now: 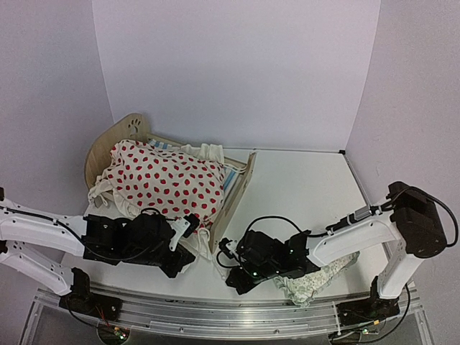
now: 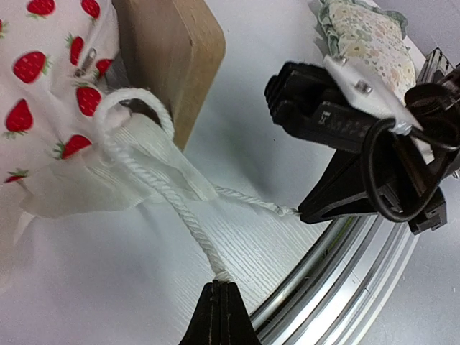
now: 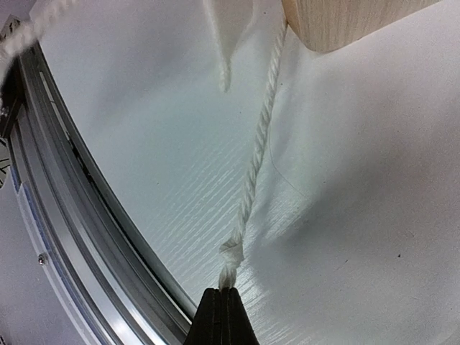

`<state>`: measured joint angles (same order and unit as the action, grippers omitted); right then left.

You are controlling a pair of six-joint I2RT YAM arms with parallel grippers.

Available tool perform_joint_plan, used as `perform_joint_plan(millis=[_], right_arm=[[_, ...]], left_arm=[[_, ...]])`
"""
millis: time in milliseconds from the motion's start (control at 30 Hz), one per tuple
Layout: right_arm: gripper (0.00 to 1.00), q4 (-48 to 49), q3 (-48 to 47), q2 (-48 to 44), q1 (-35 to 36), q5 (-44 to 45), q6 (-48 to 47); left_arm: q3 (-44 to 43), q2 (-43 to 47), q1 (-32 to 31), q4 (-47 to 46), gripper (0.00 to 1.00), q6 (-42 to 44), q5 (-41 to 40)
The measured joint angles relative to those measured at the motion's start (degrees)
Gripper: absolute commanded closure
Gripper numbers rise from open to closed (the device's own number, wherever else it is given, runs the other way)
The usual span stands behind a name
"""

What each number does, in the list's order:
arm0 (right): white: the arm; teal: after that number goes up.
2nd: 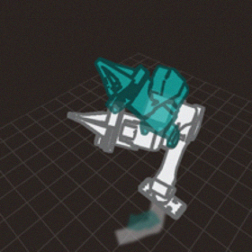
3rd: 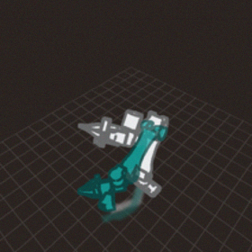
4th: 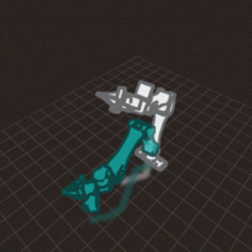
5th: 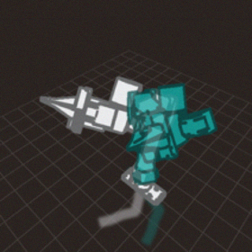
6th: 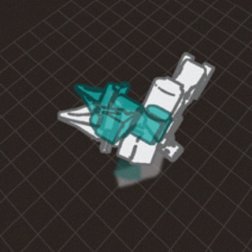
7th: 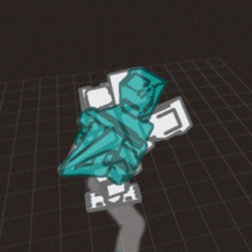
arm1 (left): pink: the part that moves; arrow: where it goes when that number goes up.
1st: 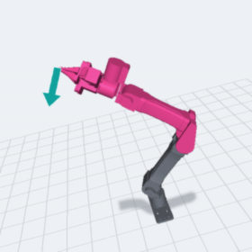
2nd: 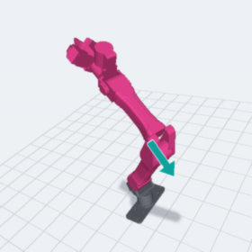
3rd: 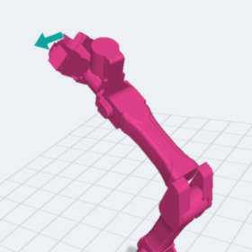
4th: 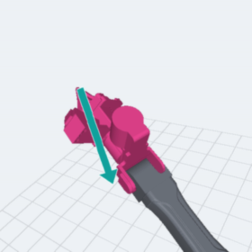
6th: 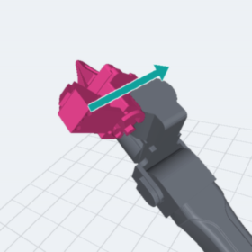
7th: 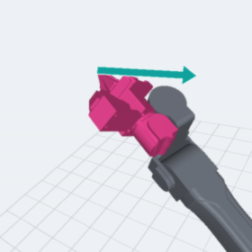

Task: Set up the pet bed
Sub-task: Cross the right ropes of the mattress at the bed frame base.

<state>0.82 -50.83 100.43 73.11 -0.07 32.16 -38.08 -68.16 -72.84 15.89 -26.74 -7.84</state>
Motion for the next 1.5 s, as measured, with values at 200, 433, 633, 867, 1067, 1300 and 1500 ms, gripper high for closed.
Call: perform_joint_plan(millis=[200,433,633,867,1067,1300,1500], right_arm=[[1.00,0.62,-0.13,-0.97,0.02,-1.24,-0.07],[1.00,0.94,-0.16,-3.23,-0.03,-2.02,-0.51],[1.00,0.33,0.00,-3.77,-0.18,-1.86,-0.36],[1.00,-0.42,0.15,-3.77,-0.18,-1.89,-0.48],[1.00,0.00,0.15,-3.77,-0.14,-1.67,-0.66],[1.00,0.05,0.15,-3.77,-0.05,-1.43,-0.70],[1.00,0.06,0.15,-3.77,-0.05,-1.43,-0.76]], left_arm=[[1.20,-6.86,-0.68,-8.54,1.00,-0.29,6.64],[0.74,-14.06,-1.94,-16.76,1.00,-0.25,9.29],[-2.90,-18.18,-1.97,-18.51,0.96,-0.19,6.61],[-3.15,-19.58,-2.01,-18.75,0.73,-0.36,3.04],[-1.48,-17.16,-2.01,-17.65,0.67,-1.29,1.25],[2.36,-13.07,-2.01,-16.05,0.65,-1.83,0.30],[4.11,-14.69,-2.03,-17.79,0.57,-1.65,2.31]])
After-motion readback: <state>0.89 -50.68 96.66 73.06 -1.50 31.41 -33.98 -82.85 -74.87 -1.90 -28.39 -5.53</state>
